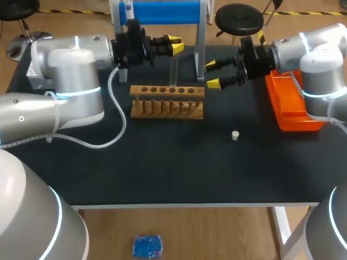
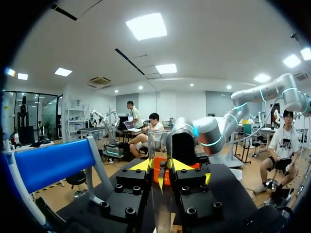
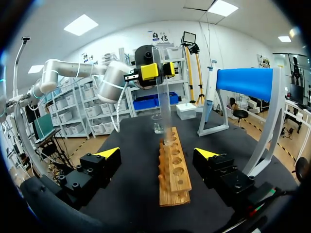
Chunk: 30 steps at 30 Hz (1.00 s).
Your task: Invert the test tube, pick up the pipette, mount the tip to pipette, aspirate from beaker and dispense into the tube, eject the tip, return the pipette, and cap with the stopper.
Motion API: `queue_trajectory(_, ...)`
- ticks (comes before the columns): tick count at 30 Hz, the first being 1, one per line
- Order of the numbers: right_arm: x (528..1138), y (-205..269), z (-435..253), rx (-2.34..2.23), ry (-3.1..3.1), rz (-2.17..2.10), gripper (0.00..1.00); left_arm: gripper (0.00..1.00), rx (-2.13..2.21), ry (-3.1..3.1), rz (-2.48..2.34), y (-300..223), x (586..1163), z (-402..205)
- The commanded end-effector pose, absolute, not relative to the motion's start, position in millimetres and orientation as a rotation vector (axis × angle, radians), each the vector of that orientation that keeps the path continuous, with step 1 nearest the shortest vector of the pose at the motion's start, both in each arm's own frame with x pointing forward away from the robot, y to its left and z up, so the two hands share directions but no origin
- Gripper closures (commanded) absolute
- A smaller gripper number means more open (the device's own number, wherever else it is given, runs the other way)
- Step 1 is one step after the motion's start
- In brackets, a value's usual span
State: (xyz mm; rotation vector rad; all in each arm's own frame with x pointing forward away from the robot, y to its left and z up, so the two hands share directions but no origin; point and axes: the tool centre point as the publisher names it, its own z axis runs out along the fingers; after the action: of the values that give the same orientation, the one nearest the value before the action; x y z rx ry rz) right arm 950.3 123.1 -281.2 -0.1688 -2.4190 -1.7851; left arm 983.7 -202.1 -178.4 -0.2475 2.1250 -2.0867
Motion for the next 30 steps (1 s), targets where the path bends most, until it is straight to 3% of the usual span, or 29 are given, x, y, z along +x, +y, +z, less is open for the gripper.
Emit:
queue_trajectory(1, 949.8, 123.2, -281.2, -0.169, -2.421, -1.785, 0.00, 1.00, -0.231, 2.124, -2.107, -201.6, 989.5, -183.8)
queue_trajectory(30, 949.8, 123.2, -281.2, -0.169, -2.421, -1.785, 0.00, 1.00, -0.245, 2.054, -2.101, -197.2, 988.5, -211.1)
